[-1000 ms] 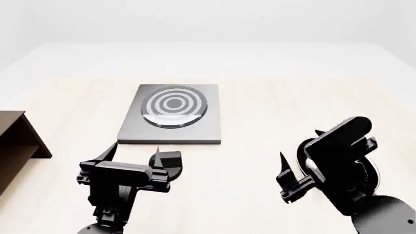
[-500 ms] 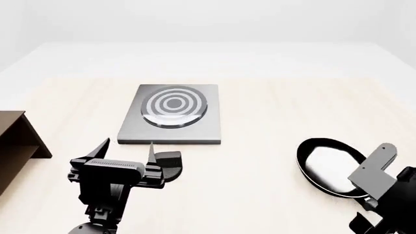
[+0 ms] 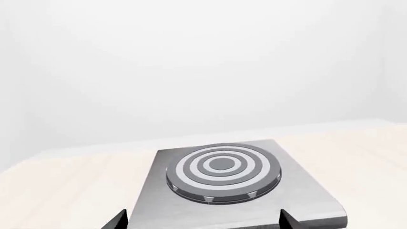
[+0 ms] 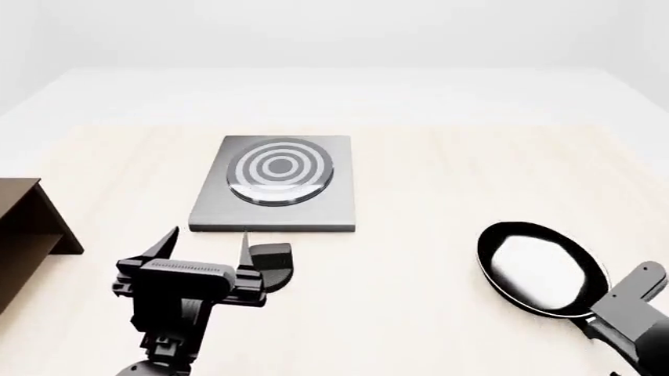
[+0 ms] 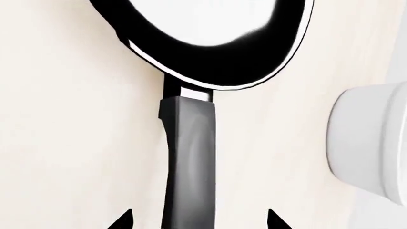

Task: Turn on the stove and put the frying pan on it.

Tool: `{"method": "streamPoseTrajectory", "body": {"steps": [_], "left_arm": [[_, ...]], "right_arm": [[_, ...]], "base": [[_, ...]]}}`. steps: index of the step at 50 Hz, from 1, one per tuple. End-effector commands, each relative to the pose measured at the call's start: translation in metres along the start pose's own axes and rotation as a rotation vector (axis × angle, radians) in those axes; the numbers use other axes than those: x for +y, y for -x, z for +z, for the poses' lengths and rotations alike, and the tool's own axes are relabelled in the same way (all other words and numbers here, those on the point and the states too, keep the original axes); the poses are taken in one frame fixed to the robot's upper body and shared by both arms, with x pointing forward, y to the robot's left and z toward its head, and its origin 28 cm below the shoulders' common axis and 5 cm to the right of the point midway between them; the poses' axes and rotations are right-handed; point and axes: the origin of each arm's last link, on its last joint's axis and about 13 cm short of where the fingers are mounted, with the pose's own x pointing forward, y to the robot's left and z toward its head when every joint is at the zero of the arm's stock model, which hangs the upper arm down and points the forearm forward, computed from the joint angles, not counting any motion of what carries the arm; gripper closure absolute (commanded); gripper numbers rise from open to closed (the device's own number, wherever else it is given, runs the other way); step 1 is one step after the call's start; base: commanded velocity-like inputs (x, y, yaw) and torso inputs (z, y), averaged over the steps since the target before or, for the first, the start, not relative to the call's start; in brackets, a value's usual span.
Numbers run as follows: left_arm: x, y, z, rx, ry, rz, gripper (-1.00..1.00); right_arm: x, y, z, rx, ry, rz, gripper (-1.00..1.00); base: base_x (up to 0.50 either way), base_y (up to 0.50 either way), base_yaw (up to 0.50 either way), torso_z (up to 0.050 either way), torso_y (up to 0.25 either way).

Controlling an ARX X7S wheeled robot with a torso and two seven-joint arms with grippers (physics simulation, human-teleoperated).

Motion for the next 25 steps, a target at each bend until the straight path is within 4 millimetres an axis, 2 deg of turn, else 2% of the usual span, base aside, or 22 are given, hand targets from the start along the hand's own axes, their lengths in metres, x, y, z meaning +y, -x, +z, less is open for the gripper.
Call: {"method": "streamPoseTrajectory", "body": {"steps": [1, 11, 23, 24, 25], "left_arm": [[-0.002, 0.0, -0.003, 0.004, -0.008, -0.001, -1.0], [-0.002, 0.0, -0.004, 0.007, -0.014, -0.001, -1.0], [-0.003, 0.001, -0.004, 0.007, -0.019, -0.002, -1.0], [-0.003, 0.001, -0.004, 0.007, -0.019, -0.003, -1.0], [-0.003, 0.001, -0.004, 0.008, -0.019, -0.003, -1.0]], "right_arm": [[0.002, -0.023, 0.001, -0.005, -0.032, -0.013, -1.0], [0.015, -0.046, 0.004, -0.03, -0.046, 0.016, -1.0], [0.027, -0.074, -0.008, -0.012, -0.1, -0.001, -1.0], [0.027, -0.075, -0.008, -0.019, -0.108, -0.021, 1.0], [0.027, -0.076, -0.009, -0.017, -0.118, -0.023, 1.0]], "base": [[0.0, 0.0, 0.0, 0.0, 0.0], [0.0, 0.0, 0.0, 0.0, 0.0], [0.01, 0.0, 0.01, -0.006, 0.0], [0.01, 0.0, 0.01, 0.0, 0.0], [0.01, 0.0, 0.01, -0.014, 0.0]]}}
